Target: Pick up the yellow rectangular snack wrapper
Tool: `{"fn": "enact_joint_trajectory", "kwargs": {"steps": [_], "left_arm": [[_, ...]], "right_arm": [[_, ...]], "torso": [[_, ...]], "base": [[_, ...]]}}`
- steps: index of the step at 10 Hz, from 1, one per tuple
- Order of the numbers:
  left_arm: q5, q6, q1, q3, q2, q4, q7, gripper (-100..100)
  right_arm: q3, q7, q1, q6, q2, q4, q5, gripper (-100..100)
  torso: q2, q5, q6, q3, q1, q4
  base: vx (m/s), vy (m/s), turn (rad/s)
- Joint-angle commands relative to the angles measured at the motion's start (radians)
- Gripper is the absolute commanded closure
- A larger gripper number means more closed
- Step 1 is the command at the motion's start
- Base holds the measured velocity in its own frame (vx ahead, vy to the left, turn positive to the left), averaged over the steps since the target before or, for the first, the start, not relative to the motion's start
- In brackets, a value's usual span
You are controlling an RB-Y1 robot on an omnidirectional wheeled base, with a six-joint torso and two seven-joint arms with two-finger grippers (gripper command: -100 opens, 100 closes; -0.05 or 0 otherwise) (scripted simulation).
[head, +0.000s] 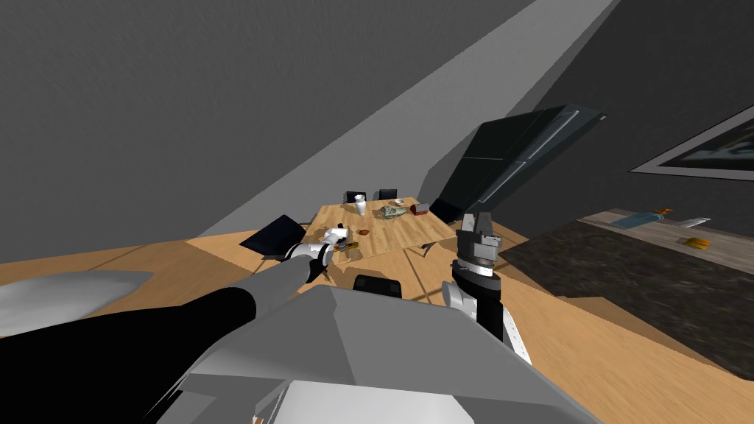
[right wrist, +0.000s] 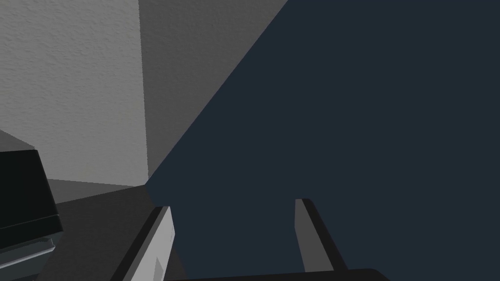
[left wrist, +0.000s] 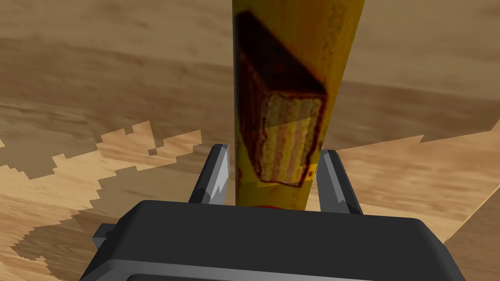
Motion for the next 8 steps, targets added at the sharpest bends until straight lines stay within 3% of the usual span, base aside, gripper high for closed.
{"fn": "enact_joint_trajectory", "kwargs": {"steps": [1,3,4,6,7,8], "left_arm": [[0.003,0.032,-0.003,0.008,0.013,-0.024,0.004,100],[0.003,0.032,-0.003,0.008,0.013,-0.024,0.004,100],[0.011,0.073,-0.023,0.023,0.041,-0.035,0.010,100],[0.011,0.073,-0.023,0.023,0.041,-0.035,0.010,100],[0.011,0.058,-0.030,0.022,0.041,-0.009,0.010,100],[0.011,0.061,-0.029,0.022,0.041,-0.011,0.010,0]], "right_arm": [[0.000,0.000,0.000,0.000,0.000,0.000,0.000,0],[0.000,0.000,0.000,0.000,0.000,0.000,0.000,0],[0.000,0.000,0.000,0.000,0.000,0.000,0.000,0],[0.000,0.000,0.000,0.000,0.000,0.000,0.000,0],[0.000,0.000,0.000,0.000,0.000,0.000,0.000,0],[0.000,0.000,0.000,0.000,0.000,0.000,0.000,0]], "torso": [[0.000,0.000,0.000,0.000,0.000,0.000],[0.003,0.000,0.000,0.002,0.000,0.001],[0.002,0.000,-0.001,0.001,0.000,0.000],[0.006,0.000,-0.001,0.003,0.000,0.001],[0.004,-0.001,-0.001,0.003,0.000,0.001],[0.002,0.000,-0.001,0.002,0.000,0.001]], "base": [[-0.059,-0.006,-0.166],[-0.042,0.000,-0.027],[-0.080,0.000,-0.200],[-0.067,-0.001,-0.065],[-0.013,-0.002,0.010],[0.000,0.000,0.000]]}}
